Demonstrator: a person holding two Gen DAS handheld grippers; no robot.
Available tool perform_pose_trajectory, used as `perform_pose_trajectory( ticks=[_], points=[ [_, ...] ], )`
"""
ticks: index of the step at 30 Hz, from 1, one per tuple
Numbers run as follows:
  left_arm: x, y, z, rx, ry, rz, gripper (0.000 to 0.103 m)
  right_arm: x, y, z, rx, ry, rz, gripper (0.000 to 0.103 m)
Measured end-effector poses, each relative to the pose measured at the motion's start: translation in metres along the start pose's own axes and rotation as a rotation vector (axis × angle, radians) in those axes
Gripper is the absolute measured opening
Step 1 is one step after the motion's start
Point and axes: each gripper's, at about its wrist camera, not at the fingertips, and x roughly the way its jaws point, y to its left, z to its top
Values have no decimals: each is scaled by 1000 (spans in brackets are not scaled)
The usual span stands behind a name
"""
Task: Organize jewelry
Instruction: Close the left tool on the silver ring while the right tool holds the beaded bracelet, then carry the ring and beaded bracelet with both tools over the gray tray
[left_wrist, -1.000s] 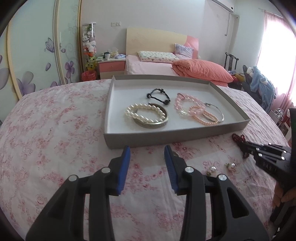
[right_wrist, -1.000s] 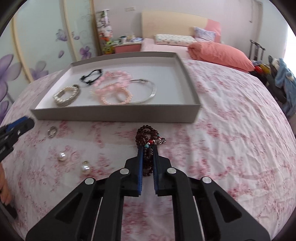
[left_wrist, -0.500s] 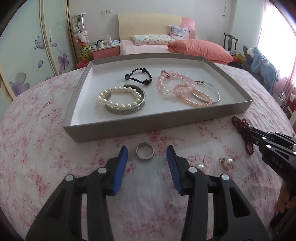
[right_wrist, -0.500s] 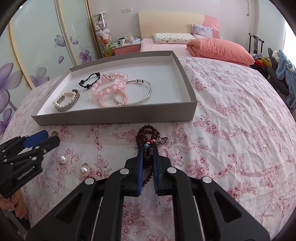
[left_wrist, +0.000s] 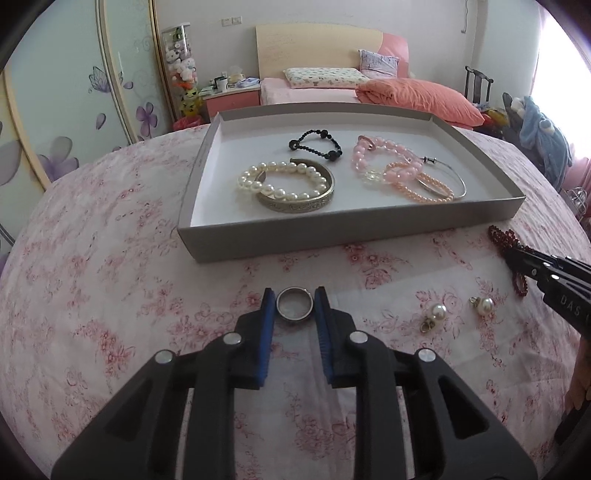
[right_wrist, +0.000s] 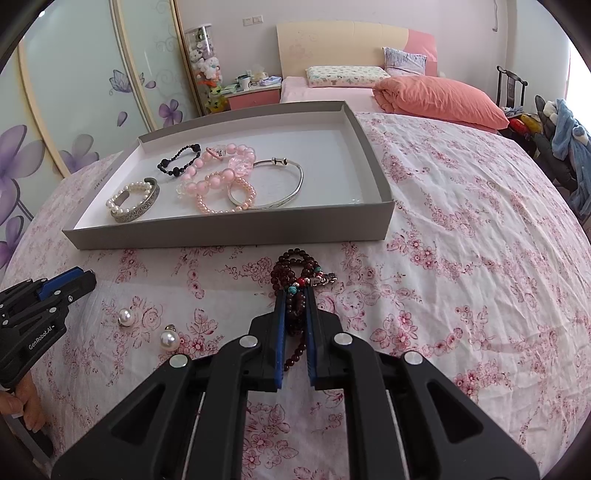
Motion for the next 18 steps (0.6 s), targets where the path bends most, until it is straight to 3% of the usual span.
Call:
perform_pose_trajectory(
  ticks=[18],
  points=[
    [0, -3, 0, -1, 0, -2, 23, 0, 0, 0, 1, 0, 0, 11]
  ],
)
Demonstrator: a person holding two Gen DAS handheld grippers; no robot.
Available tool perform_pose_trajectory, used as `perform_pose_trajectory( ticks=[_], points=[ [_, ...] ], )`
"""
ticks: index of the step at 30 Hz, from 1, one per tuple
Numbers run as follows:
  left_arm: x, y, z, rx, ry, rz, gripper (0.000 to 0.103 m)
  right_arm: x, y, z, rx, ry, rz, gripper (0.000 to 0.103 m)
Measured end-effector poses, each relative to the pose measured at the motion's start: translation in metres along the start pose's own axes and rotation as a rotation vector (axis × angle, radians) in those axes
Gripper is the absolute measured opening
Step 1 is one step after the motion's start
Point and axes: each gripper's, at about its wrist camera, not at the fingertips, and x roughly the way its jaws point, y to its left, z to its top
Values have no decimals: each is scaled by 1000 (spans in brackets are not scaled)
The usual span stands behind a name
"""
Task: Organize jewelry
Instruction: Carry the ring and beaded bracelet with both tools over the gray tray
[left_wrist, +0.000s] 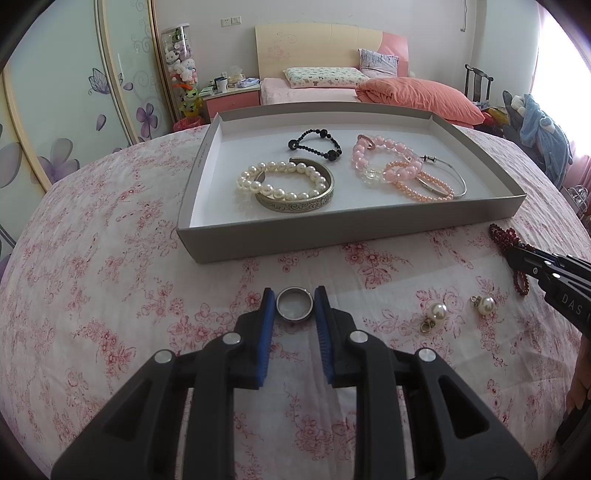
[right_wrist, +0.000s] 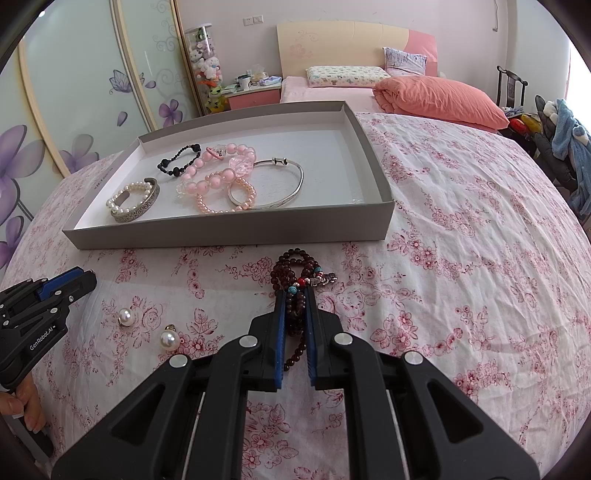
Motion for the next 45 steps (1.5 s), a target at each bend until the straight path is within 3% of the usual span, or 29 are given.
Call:
perform_pose_trajectory(
  ticks=[28, 35, 45],
  points=[
    [-1, 2, -1, -11, -4, -4, 22, -1, 1, 0, -3, -7, -12, 10],
    [-9, 17, -7, -82, -17, -23, 22, -33, 18, -9, -68, -123, -61, 10],
    [-43, 19, -12, -83, -126, -28, 22, -72, 38, -12, -106, -258, -106, 10]
  ],
)
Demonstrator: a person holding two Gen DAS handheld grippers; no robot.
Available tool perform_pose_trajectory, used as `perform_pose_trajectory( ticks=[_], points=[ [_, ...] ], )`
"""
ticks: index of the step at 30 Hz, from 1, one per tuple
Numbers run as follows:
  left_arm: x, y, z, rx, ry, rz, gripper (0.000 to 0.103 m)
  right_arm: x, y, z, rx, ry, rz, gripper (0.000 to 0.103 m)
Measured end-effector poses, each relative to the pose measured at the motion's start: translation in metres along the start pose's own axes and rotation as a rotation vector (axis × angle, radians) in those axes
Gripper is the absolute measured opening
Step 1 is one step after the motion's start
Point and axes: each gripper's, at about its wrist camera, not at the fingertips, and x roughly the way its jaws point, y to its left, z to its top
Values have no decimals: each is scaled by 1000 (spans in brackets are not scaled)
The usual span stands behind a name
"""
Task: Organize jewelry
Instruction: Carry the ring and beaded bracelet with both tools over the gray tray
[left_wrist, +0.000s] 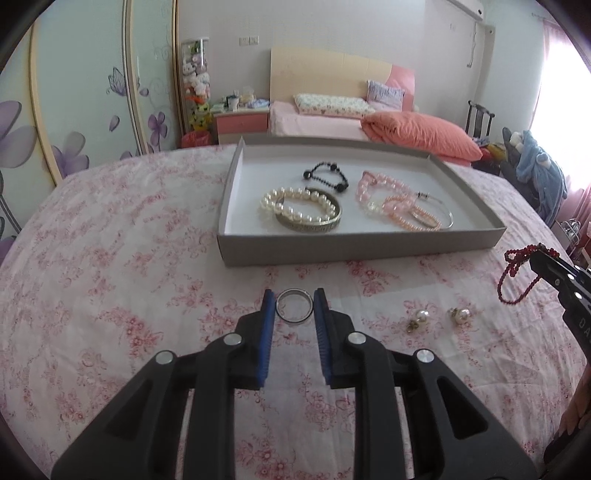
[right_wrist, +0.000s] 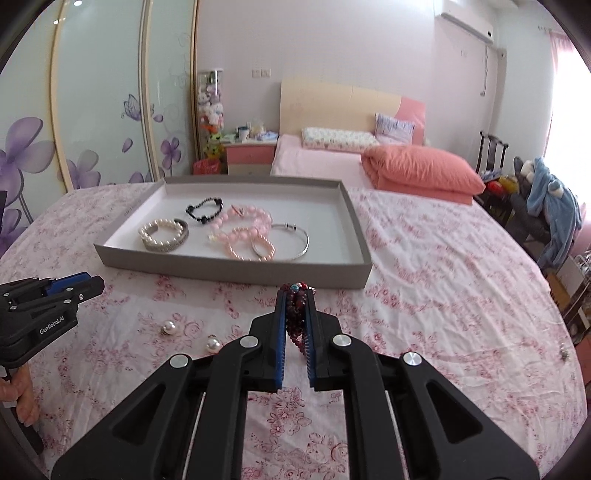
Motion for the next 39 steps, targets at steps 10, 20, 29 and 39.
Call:
perform_pose_trajectory(
  ticks=[10, 20, 29, 39],
  points=[
    [-31, -15, 4, 48, -111, 11, 22, -20, 5, 5, -17, -74, -8, 10],
    [-76, -27, 10, 62, -308, 23, 22, -59, -1, 13, 32, -284, 13, 10],
    [-103, -38, 11, 82, -441, 40, 22, -79, -9, 18, 84, -439, 12, 10],
    [-101, -30, 14, 57, -453, 50, 22, -76, -9, 21, 82, -466, 25, 10]
  ],
)
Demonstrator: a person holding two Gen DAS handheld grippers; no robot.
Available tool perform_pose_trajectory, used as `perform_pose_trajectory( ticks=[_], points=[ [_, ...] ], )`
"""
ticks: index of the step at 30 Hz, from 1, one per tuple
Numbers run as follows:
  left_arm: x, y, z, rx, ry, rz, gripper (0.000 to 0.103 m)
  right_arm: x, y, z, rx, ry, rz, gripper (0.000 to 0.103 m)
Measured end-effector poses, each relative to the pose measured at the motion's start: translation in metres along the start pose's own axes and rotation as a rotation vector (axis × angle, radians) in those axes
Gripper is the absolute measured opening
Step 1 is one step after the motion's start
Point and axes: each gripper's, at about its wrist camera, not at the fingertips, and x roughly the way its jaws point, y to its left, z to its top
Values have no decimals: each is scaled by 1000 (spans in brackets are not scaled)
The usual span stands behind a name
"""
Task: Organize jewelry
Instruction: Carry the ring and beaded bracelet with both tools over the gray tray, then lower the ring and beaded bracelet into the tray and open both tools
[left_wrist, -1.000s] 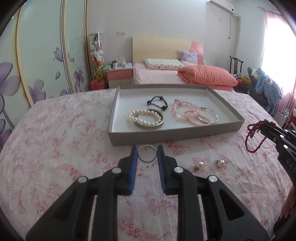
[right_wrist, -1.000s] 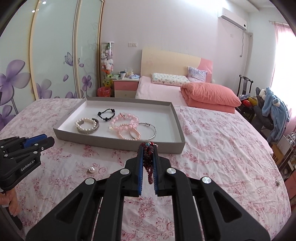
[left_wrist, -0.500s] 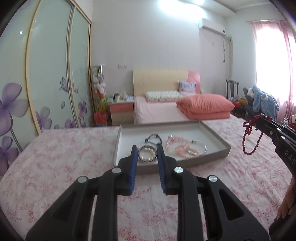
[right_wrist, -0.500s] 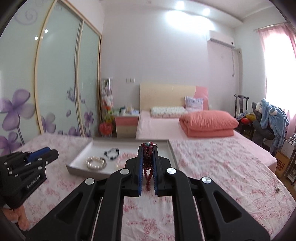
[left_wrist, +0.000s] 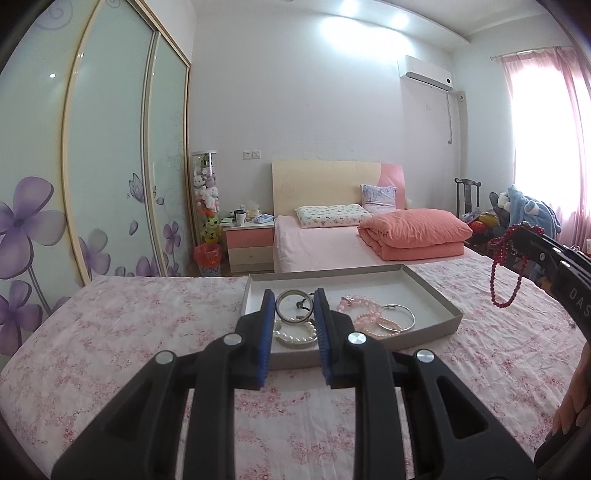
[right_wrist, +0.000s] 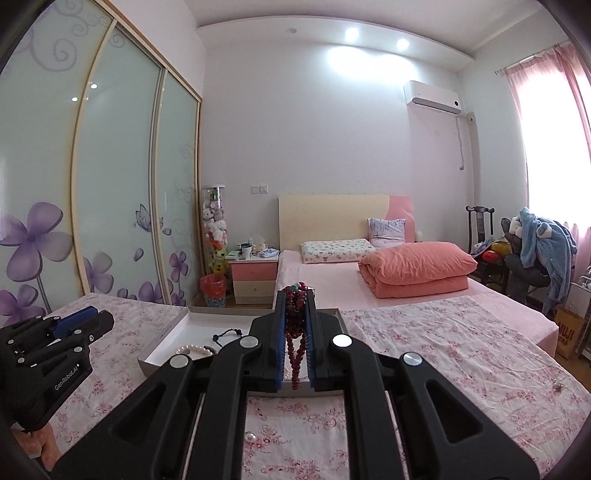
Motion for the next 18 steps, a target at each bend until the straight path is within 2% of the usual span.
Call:
perform_pose_trajectory(
  ticks=[12, 18],
  points=[
    [22, 9, 9, -14, -10, 17, 22, 20, 11, 7, -9, -26, 13, 10],
    [53, 10, 15, -24, 16, 0, 22, 48, 16, 9, -20, -8, 22, 10]
  ],
)
